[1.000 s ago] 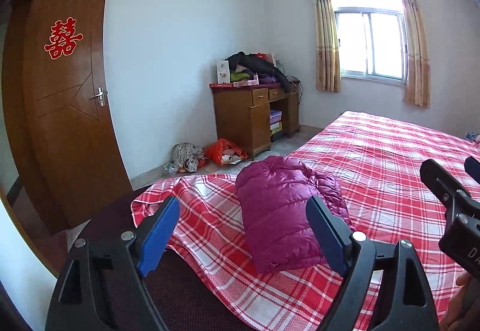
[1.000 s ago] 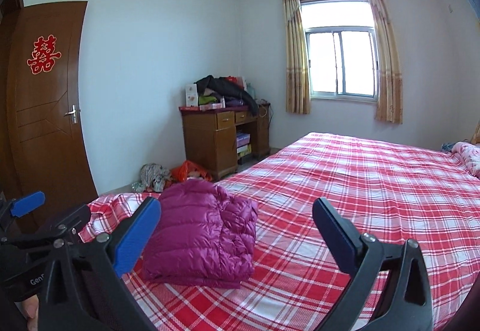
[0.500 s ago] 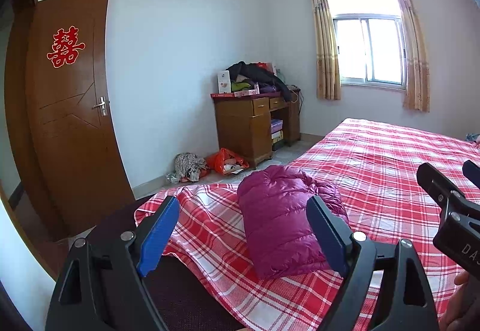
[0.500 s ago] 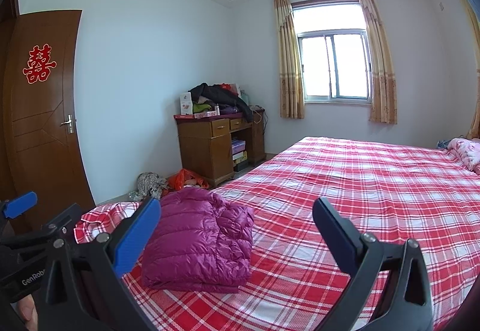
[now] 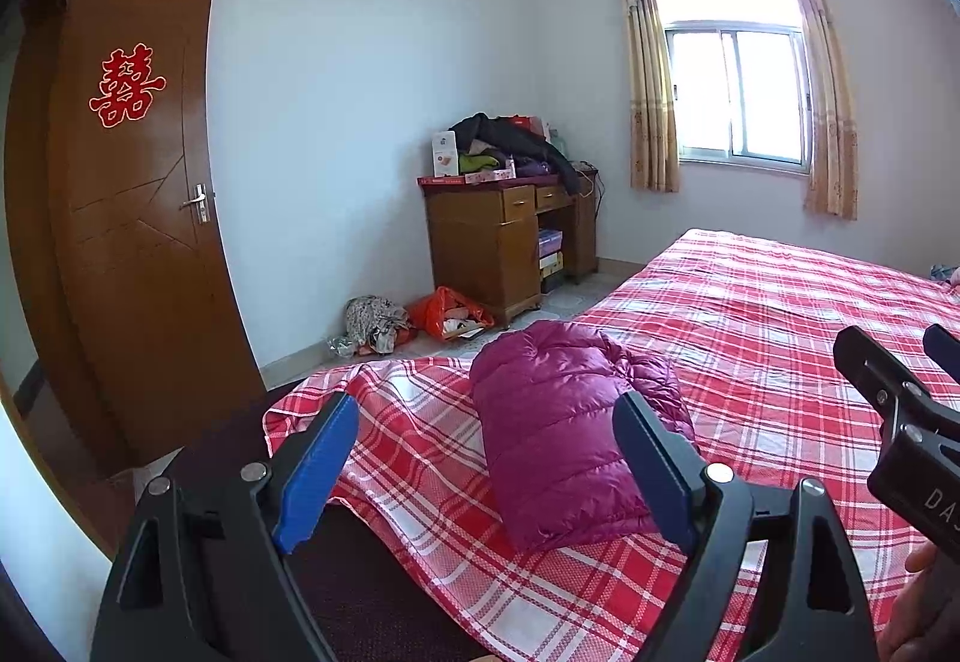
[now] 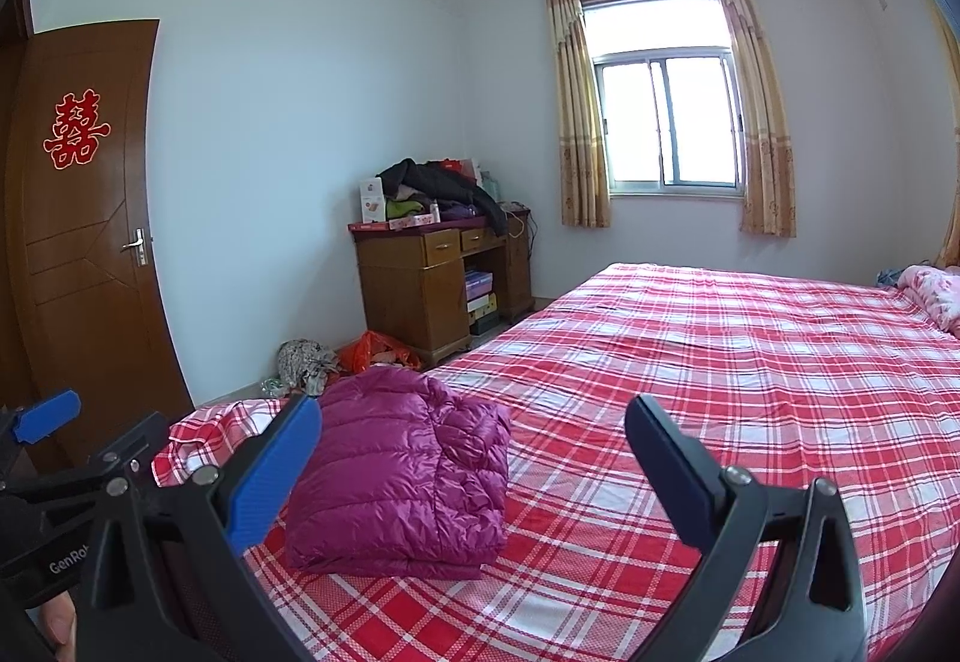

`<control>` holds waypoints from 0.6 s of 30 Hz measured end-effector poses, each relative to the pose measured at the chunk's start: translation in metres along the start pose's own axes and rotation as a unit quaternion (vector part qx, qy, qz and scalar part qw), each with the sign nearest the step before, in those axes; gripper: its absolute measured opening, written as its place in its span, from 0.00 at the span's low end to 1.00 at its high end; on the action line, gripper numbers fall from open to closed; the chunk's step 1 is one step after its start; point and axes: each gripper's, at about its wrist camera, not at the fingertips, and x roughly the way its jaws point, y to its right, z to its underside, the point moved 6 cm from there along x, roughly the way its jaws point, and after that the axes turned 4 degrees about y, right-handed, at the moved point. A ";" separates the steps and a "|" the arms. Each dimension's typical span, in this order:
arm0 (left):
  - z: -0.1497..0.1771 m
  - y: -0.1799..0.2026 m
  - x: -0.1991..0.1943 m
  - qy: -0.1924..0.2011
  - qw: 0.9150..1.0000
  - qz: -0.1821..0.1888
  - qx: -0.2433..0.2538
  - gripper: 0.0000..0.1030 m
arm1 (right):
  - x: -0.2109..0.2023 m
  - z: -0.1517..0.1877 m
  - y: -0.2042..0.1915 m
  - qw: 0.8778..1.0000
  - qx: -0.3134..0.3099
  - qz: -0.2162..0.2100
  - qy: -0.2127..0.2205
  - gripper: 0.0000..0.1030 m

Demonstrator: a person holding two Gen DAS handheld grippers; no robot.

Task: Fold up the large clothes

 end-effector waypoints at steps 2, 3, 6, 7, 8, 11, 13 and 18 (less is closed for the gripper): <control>0.000 0.000 0.001 -0.001 1.000 0.000 0.001 0.85 | 0.000 0.000 0.000 1.000 0.000 -0.001 -0.002 1.00; 0.000 0.000 0.001 -0.001 1.000 0.000 0.002 0.85 | 0.000 0.000 0.000 1.000 0.000 -0.001 -0.002 1.00; 0.000 0.000 0.001 0.000 1.000 0.000 0.002 0.85 | -0.001 0.000 0.000 1.000 -0.001 -0.001 -0.002 1.00; 0.000 0.000 0.002 0.000 1.000 0.000 0.003 0.85 | -0.001 0.000 -0.001 1.000 -0.001 -0.001 -0.002 1.00; 0.000 0.000 0.002 -0.001 1.000 -0.001 0.002 0.85 | -0.001 0.000 -0.001 1.000 -0.001 0.000 -0.002 1.00; 0.000 -0.001 0.002 -0.003 1.000 -0.001 0.000 0.85 | -0.001 0.000 -0.001 1.000 0.000 0.000 -0.002 1.00; 0.000 -0.001 0.003 -0.005 1.000 -0.001 -0.001 0.85 | -0.001 0.000 -0.001 1.000 0.000 0.000 -0.003 1.00; 0.001 -0.001 0.004 -0.008 1.000 -0.002 0.000 0.85 | -0.001 0.000 -0.001 1.000 -0.001 0.001 -0.003 1.00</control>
